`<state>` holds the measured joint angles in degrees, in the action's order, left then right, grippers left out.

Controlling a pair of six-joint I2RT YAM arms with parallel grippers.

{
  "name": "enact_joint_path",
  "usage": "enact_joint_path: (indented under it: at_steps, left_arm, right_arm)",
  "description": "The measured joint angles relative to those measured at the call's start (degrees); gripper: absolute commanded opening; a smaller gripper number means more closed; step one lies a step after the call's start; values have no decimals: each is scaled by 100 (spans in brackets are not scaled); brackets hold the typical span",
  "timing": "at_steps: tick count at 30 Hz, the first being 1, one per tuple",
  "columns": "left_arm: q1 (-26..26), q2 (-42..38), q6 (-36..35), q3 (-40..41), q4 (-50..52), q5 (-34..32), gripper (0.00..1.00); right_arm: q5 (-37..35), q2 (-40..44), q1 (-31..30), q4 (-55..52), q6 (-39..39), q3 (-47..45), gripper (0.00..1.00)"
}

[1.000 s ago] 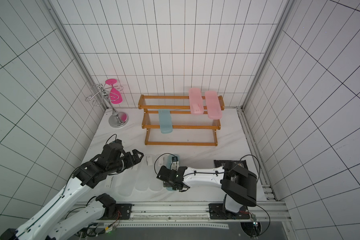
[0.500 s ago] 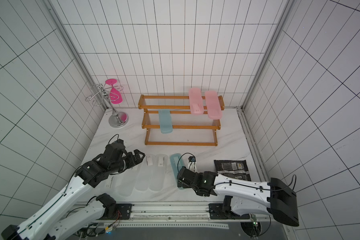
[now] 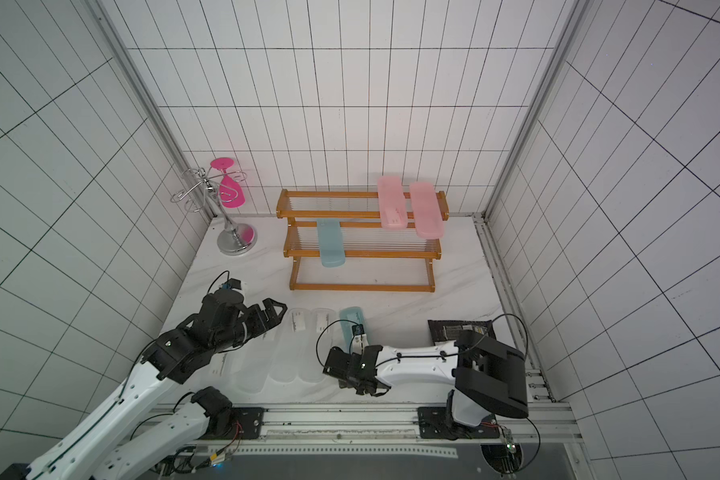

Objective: Place the pencil cases on the shelf according to color
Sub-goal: Pick up the pencil case from the center of the board.

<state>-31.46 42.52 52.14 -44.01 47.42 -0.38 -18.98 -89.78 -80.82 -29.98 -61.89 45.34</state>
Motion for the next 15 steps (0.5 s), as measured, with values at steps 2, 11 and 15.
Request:
enact_joint_path:
  at_steps: [2,11,15]
  left_arm:
    - [0,9,13,0,0,2,98]
    - [-42,46,52,0,0,-4,98]
    - [-72,142,55,-22,-2,-28,98]
  right_arm:
    - [-20,-13,-24,-24,-46,39,99]
    - [-227,1209,-33,37,-428,-866,69]
    - [-455,2214,-70,-90,-566,-1257,65]
